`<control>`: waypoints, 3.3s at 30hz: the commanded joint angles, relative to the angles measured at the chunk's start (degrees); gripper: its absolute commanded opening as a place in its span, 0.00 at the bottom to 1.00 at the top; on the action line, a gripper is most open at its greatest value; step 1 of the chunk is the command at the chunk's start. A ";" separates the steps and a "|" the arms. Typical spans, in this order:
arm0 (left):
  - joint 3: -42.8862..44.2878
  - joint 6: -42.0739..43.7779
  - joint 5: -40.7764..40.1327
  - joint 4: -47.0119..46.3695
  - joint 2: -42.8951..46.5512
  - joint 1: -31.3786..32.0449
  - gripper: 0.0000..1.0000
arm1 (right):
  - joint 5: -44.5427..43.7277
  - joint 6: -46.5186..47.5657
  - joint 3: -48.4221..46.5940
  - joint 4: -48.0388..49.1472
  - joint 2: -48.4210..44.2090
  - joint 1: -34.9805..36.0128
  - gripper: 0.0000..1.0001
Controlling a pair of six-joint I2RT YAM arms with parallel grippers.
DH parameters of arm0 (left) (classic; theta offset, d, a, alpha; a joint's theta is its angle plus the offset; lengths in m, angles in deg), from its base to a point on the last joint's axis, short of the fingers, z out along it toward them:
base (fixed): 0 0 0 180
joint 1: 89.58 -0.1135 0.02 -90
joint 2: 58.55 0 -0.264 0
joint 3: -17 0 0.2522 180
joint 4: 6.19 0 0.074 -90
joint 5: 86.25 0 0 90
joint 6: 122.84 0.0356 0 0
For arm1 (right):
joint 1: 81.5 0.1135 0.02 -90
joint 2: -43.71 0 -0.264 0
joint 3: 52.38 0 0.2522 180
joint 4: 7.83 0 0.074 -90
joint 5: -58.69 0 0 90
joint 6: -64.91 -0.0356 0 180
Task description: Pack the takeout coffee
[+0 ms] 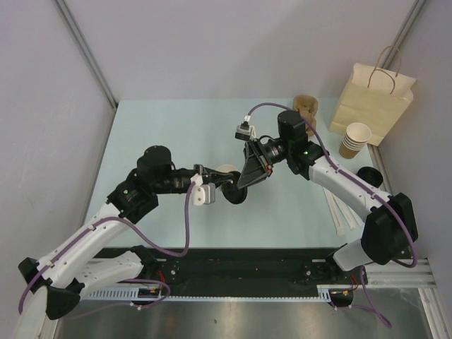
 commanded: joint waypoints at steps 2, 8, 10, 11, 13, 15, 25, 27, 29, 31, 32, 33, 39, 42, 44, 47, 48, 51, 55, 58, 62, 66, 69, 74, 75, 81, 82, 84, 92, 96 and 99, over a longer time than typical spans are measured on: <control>0.82 -2.78 -4.76 5.95 -0.05 0.72 0.00 | 6.16 -7.92 -0.92 14.58 1.42 -7.47 0.40; 5.72 -13.94 -19.35 12.88 -6.79 0.72 0.00 | -3.24 5.91 -1.19 -1.49 0.81 -23.53 0.67; 8.28 -17.97 -22.60 16.23 -9.97 0.63 0.00 | -8.24 12.60 -3.19 -8.80 0.19 -26.63 0.77; 10.73 -19.21 -23.23 19.20 -13.46 0.63 0.00 | -11.31 23.07 -4.86 -21.03 0.11 -28.04 0.80; 12.15 -23.33 -24.02 20.99 -15.77 0.37 0.00 | -21.68 30.27 -8.12 -29.11 -0.59 -31.38 0.85; 12.07 -26.59 -27.35 19.77 -17.53 0.28 0.00 | -32.27 38.51 -12.33 -36.94 -1.39 -32.09 0.91; 13.39 -48.91 -41.60 14.42 -26.23 -1.91 0.00 | -59.15 58.98 -14.54 -41.72 -8.25 -28.39 1.00; 13.82 -50.16 -41.60 13.61 -27.64 -3.85 0.00 | -54.34 58.42 -14.55 -42.76 -7.28 -30.76 1.00; 16.62 -51.21 -41.60 15.27 -31.15 -5.69 0.00 | -45.15 61.93 -14.63 -44.95 -5.45 -32.27 1.00; 19.08 -51.92 -40.99 17.29 -34.31 -6.84 0.00 | -44.91 60.63 -14.11 -44.71 -4.47 -32.36 1.00; 19.62 -51.83 -40.73 17.73 -35.03 -7.28 0.00 | -45.70 59.23 -13.67 -44.01 -4.29 -32.27 1.00; 19.89 -51.57 -40.99 17.91 -35.47 -7.28 0.00 | -46.57 59.13 -13.40 -43.57 -4.29 -32.36 1.00; 20.06 -52.45 -41.43 16.95 -38.10 -7.28 0.00 | -51.68 62.29 -12.79 -42.94 -4.29 -29.55 1.00; 20.86 -52.36 -41.52 17.56 -39.33 -7.28 0.00 | -51.68 62.82 -11.82 -42.68 -4.82 -28.58 1.00; 21.12 -52.27 -41.60 17.74 -40.30 -7.11 0.00 | -51.94 62.82 -11.12 -42.16 -5.43 -28.23 1.00; 20.77 -52.36 -41.60 17.65 -41.53 -7.11 0.00 | -52.21 63.00 -10.77 -42.24 -6.05 -28.23 1.00; 20.86 -52.45 -41.60 17.48 -41.62 -7.11 0.00 | -52.21 63.08 -10.85 -42.24 -6.05 -28.14 1.00; 21.21 -52.54 -41.60 17.47 -41.98 -6.93 0.00 | -52.65 63.87 -10.68 -42.86 -6.22 -28.31 1.00; 21.30 -52.45 -41.60 17.56 -42.68 -6.84 0.00 | -52.65 64.05 -10.68 -43.03 -6.22 -28.40 1.00; 21.30 -52.54 -41.60 17.65 -42.94 -6.75 0.01 | -52.56 64.22 -10.68 -43.03 -6.22 -28.40 1.00; 20.95 -52.45 -41.60 17.74 -43.29 -6.58 0.04 | -52.73 64.49 -10.68 -43.12 -6.31 -28.49 1.00; 20.77 -52.71 -41.60 17.74 -43.56 -6.49 0.10 | -53.00 64.49 -10.59 -43.21 -6.31 -28.67 1.00; 20.86 -52.71 -41.60 17.91 -43.73 -6.58 0.14 | -52.82 64.49 -10.59 -43.30 -6.40 -28.67 1.00; 22.35 -52.71 -41.60 18.44 -42.77 -6.58 0.32 | -52.38 64.49 -10.59 -43.38 -6.40 -28.67 1.00; 22.70 -52.63 -41.60 18.62 -42.68 -6.58 0.33 | -52.12 64.66 -10.59 -43.30 -6.40 -28.58 1.00; 26.30 -52.71 -41.60 20.81 -41.01 -6.58 0.47 | -51.77 65.01 -10.59 -43.38 -6.05 -28.14 1.00; 26.83 -52.63 -41.52 21.77 -40.31 -6.58 0.48 | -51.68 65.19 -10.68 -43.39 -6.14 -27.96 1.00; 27.88 -52.54 -41.52 22.57 -39.26 -6.84 0.49 | -51.16 65.45 -10.68 -43.39 -6.14 -27.53 1.00; 11.77 -57.55 -15.62 4.67 -17.85 -18.07 0.68 | -42.48 62.49 -10.68 -40.76 -4.12 -20.15 1.00; 4.26 -60.52 -5.50 -1.94 -12.71 -20.29 0.73 | -38.68 56.77 -10.68 -35.75 0.00 -15.14 0.98; -0.66 -67.96 4.42 -6.75 -13.75 -21.78 0.72 | -35.61 49.76 -10.59 -30.83 4.82 -12.59 0.92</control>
